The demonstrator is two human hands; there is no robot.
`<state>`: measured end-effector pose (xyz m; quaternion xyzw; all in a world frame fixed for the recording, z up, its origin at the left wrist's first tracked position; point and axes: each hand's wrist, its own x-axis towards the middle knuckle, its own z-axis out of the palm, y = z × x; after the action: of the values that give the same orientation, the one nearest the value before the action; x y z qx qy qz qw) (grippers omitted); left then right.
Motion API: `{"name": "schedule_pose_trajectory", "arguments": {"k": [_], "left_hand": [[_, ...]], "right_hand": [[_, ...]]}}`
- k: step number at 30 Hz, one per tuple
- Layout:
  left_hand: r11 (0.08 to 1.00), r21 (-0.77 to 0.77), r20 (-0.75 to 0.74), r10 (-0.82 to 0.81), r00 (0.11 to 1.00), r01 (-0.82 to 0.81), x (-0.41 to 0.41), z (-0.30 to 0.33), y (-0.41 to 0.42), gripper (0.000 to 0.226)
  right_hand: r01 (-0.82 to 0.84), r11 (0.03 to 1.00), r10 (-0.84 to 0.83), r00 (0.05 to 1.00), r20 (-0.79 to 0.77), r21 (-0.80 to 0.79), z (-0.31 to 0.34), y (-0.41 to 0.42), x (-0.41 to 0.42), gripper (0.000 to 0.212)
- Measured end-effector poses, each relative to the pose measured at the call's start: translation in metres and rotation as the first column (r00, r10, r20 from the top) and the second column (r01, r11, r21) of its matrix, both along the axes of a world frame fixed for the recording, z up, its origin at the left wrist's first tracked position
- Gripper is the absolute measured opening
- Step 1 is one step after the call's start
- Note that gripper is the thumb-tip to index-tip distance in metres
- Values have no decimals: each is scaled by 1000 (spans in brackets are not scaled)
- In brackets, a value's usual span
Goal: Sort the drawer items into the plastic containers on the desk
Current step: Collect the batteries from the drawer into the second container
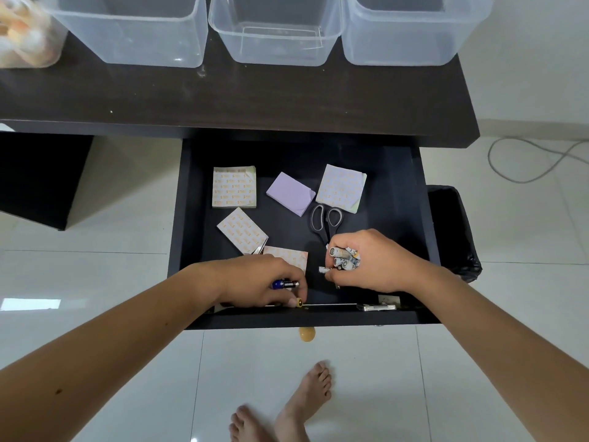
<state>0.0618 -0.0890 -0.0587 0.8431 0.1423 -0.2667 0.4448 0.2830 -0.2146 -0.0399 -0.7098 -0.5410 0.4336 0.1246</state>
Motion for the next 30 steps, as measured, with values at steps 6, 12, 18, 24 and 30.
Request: {"name": "schedule_pose_trajectory", "arguments": {"k": [6,12,18,24,30], "left_hand": [[990,-61,88,129,988,-124,-7,6,-7,10],[925,-152,137,368,920,-348,-18,15,-3,8],[718,-385,188,676,713,-579,-30,36,21,6],[568,-427,206,819,536,-704,-36,44,27,25],[401,-490,101,908,406,-774,-37,43,25,20]], "right_hand": [[29,999,-28,998,-49,28,6,1,-1,18],[135,990,-128,976,-175,30,14,3,3,29],[277,960,-255,920,-297,36,18,10,5,18],[285,959,-272,920,-281,4,18,13,0,16],[226,974,-215,951,-221,29,20,20,-13,15]]}}
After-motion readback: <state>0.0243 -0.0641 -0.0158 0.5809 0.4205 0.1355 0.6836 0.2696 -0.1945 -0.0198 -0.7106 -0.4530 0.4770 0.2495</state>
